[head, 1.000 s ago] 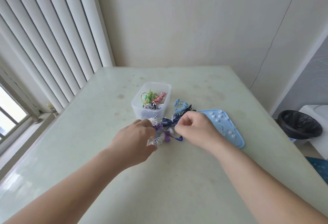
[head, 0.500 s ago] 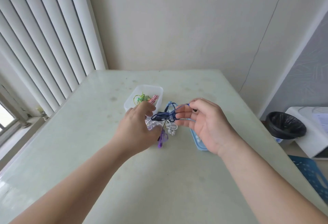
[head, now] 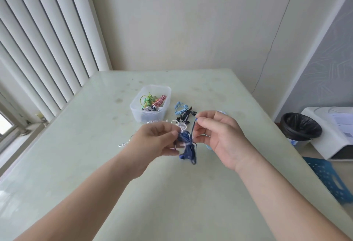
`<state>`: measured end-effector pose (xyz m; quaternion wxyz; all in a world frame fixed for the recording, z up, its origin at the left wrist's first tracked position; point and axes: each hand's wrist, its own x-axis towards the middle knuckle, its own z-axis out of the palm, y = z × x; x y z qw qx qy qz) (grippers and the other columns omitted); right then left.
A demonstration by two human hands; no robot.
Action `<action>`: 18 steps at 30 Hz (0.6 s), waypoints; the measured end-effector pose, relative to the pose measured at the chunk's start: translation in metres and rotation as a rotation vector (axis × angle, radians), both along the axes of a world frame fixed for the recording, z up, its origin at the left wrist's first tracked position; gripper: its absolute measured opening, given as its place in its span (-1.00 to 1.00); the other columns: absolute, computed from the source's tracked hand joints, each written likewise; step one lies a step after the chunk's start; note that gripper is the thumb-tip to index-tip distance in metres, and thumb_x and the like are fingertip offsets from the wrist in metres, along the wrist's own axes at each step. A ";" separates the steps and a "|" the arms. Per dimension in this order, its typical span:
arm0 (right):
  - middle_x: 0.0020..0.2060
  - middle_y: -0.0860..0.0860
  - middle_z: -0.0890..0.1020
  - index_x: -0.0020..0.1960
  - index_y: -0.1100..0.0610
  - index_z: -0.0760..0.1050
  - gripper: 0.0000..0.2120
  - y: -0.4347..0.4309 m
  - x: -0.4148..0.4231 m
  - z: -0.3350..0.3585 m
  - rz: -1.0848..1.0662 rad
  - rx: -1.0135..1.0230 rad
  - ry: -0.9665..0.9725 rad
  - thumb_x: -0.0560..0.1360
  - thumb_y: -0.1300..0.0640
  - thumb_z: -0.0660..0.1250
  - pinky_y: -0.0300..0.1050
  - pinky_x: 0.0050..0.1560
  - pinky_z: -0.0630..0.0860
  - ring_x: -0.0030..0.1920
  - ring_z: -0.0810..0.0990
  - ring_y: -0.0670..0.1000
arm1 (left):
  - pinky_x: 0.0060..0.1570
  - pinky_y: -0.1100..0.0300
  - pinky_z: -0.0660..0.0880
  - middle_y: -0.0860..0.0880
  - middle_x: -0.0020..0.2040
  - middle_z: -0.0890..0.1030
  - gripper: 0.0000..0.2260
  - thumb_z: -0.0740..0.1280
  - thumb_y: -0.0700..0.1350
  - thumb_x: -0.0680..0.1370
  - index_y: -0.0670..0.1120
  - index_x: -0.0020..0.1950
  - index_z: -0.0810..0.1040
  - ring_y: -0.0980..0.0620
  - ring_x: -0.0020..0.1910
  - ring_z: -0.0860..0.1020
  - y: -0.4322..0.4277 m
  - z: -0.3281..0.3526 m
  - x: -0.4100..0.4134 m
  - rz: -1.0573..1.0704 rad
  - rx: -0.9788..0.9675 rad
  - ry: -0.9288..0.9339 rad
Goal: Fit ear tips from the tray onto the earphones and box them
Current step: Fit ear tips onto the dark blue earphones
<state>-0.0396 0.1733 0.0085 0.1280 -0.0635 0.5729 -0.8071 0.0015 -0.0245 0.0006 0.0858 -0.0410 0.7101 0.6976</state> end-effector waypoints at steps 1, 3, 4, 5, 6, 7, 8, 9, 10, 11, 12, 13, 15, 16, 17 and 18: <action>-0.28 0.11 0.62 0.04 0.24 0.58 -0.90 0.002 0.002 -0.004 -0.015 0.015 -0.005 0.57 0.36 0.32 -0.03 -0.20 0.59 -0.26 0.58 0.09 | 0.02 0.01 0.68 -0.25 -0.02 0.73 -0.88 0.36 -0.22 0.66 -0.25 0.10 0.65 -0.13 -0.03 0.71 0.000 -0.003 0.003 -0.004 -0.081 0.013; -0.27 0.09 0.63 0.07 0.24 0.61 -0.89 0.003 0.005 -0.010 -0.041 0.038 -0.026 0.57 0.34 0.35 -0.04 -0.19 0.60 -0.26 0.59 0.06 | -0.10 0.05 0.69 -0.24 -0.10 0.73 -0.93 0.39 -0.23 0.63 -0.23 0.04 0.65 -0.11 -0.12 0.73 0.002 -0.007 0.010 -0.007 -0.220 0.024; -0.27 0.09 0.63 0.07 0.24 0.62 -0.88 0.004 0.006 -0.014 -0.057 0.048 -0.042 0.57 0.34 0.36 -0.02 -0.17 0.61 -0.26 0.59 0.07 | -0.20 0.08 0.68 -0.24 -0.12 0.72 -0.94 0.40 -0.23 0.62 -0.20 0.04 0.65 -0.10 -0.17 0.74 0.004 -0.008 0.013 -0.011 -0.284 0.028; -0.26 0.10 0.63 0.07 0.23 0.63 -0.88 0.004 0.007 -0.017 -0.073 0.054 -0.055 0.57 0.34 0.36 -0.01 -0.16 0.61 -0.26 0.59 0.07 | -0.28 0.11 0.64 -0.22 -0.13 0.71 -0.95 0.40 -0.22 0.61 -0.16 0.05 0.64 -0.09 -0.22 0.74 0.005 -0.009 0.014 -0.017 -0.343 0.032; -0.26 0.11 0.64 0.07 0.23 0.63 -0.88 0.004 0.007 -0.019 -0.086 0.060 -0.065 0.58 0.33 0.36 0.01 -0.15 0.61 -0.26 0.60 0.08 | -0.35 0.13 0.60 -0.19 -0.15 0.71 -0.95 0.40 -0.20 0.61 -0.12 0.05 0.64 -0.07 -0.25 0.74 0.004 -0.010 0.015 -0.032 -0.394 0.033; -0.26 0.11 0.65 0.07 0.23 0.63 -0.88 0.004 0.008 -0.022 -0.096 0.070 -0.072 0.58 0.33 0.37 0.01 -0.15 0.61 -0.26 0.60 0.08 | -0.38 0.14 0.56 -0.15 -0.18 0.71 -0.95 0.40 -0.18 0.61 -0.09 0.05 0.64 -0.05 -0.27 0.73 0.003 -0.011 0.016 -0.061 -0.435 0.026; -0.26 0.11 0.66 0.07 0.22 0.63 -0.89 0.005 0.008 -0.023 -0.102 0.087 -0.075 0.57 0.33 0.37 0.01 -0.14 0.61 -0.26 0.61 0.08 | -0.38 0.15 0.53 -0.12 -0.21 0.72 -0.95 0.41 -0.16 0.61 -0.06 0.05 0.64 -0.02 -0.29 0.72 0.000 -0.011 0.017 -0.108 -0.472 0.013; -0.26 0.11 0.66 0.07 0.22 0.64 -0.89 0.007 0.008 -0.025 -0.100 0.113 -0.075 0.57 0.32 0.38 0.01 -0.14 0.61 -0.25 0.61 0.08 | -0.37 0.16 0.52 -0.09 -0.23 0.72 -0.94 0.41 -0.14 0.60 -0.03 0.06 0.64 0.00 -0.29 0.70 -0.003 -0.011 0.017 -0.175 -0.513 -0.007; -0.26 0.11 0.67 0.07 0.22 0.64 -0.89 0.009 0.008 -0.027 -0.087 0.147 -0.075 0.57 0.32 0.38 0.01 -0.14 0.61 -0.25 0.61 0.08 | -0.36 0.18 0.51 -0.07 -0.23 0.73 -0.93 0.42 -0.11 0.60 -0.01 0.07 0.64 0.03 -0.29 0.69 -0.005 -0.011 0.018 -0.249 -0.560 -0.033; -0.25 0.11 0.67 0.08 0.22 0.64 -0.88 0.010 0.009 -0.029 -0.064 0.189 -0.077 0.56 0.31 0.39 0.01 -0.14 0.61 -0.25 0.61 0.08 | -0.35 0.20 0.50 -0.03 -0.22 0.74 -0.93 0.42 -0.08 0.60 0.01 0.07 0.63 0.05 -0.29 0.69 -0.006 -0.010 0.019 -0.312 -0.615 -0.062; -0.25 0.11 0.67 0.08 0.23 0.63 -0.88 0.012 0.010 -0.031 -0.038 0.240 -0.081 0.56 0.30 0.39 0.00 -0.16 0.60 -0.25 0.61 0.07 | -0.36 0.23 0.48 -0.01 -0.20 0.75 -0.93 0.40 -0.04 0.61 0.01 0.06 0.63 0.05 -0.27 0.71 -0.006 -0.010 0.020 -0.347 -0.670 -0.088; -0.25 0.11 0.68 0.08 0.23 0.63 -0.88 0.014 0.011 -0.033 -0.018 0.295 -0.085 0.56 0.29 0.40 -0.02 -0.19 0.59 -0.26 0.61 0.07 | -0.38 0.27 0.47 0.01 -0.19 0.75 -0.90 0.36 -0.01 0.63 -0.02 0.04 0.63 0.04 -0.25 0.72 -0.005 -0.011 0.019 -0.348 -0.723 -0.105; -0.26 0.11 0.69 0.05 0.22 0.64 -0.91 0.016 0.013 -0.039 -0.009 0.399 -0.085 0.55 0.27 0.41 -0.06 -0.25 0.56 -0.28 0.61 0.06 | -0.39 0.29 0.45 0.01 -0.21 0.75 -0.76 0.28 0.06 0.66 -0.08 -0.02 0.61 0.03 -0.27 0.72 -0.002 -0.013 0.014 -0.279 -0.801 -0.117; -0.26 0.10 0.69 0.04 0.22 0.64 -0.92 0.017 0.014 -0.042 -0.010 0.438 -0.082 0.55 0.27 0.41 -0.05 -0.27 0.54 -0.28 0.61 0.06 | -0.38 0.28 0.46 -0.01 -0.24 0.74 -0.67 0.25 0.11 0.67 -0.11 -0.06 0.60 0.02 -0.31 0.70 0.000 -0.013 0.011 -0.229 -0.815 -0.120; -0.26 0.11 0.70 0.03 0.21 0.64 -0.93 0.017 0.014 -0.044 -0.009 0.467 -0.081 0.55 0.27 0.41 -0.03 -0.28 0.54 -0.29 0.61 0.06 | -0.36 0.25 0.48 -0.04 -0.27 0.73 -0.59 0.21 0.17 0.67 -0.14 -0.10 0.58 0.00 -0.34 0.67 0.003 -0.014 0.009 -0.175 -0.829 -0.120; -0.23 0.12 0.71 0.02 0.22 0.63 -0.93 0.017 0.014 -0.047 -0.006 0.485 -0.083 0.55 0.27 0.40 -0.02 -0.29 0.54 -0.29 0.63 0.06 | -0.36 0.22 0.48 -0.05 -0.32 0.71 -0.53 0.18 0.21 0.66 -0.14 -0.17 0.55 -0.04 -0.35 0.64 0.005 -0.015 0.006 -0.115 -0.873 -0.103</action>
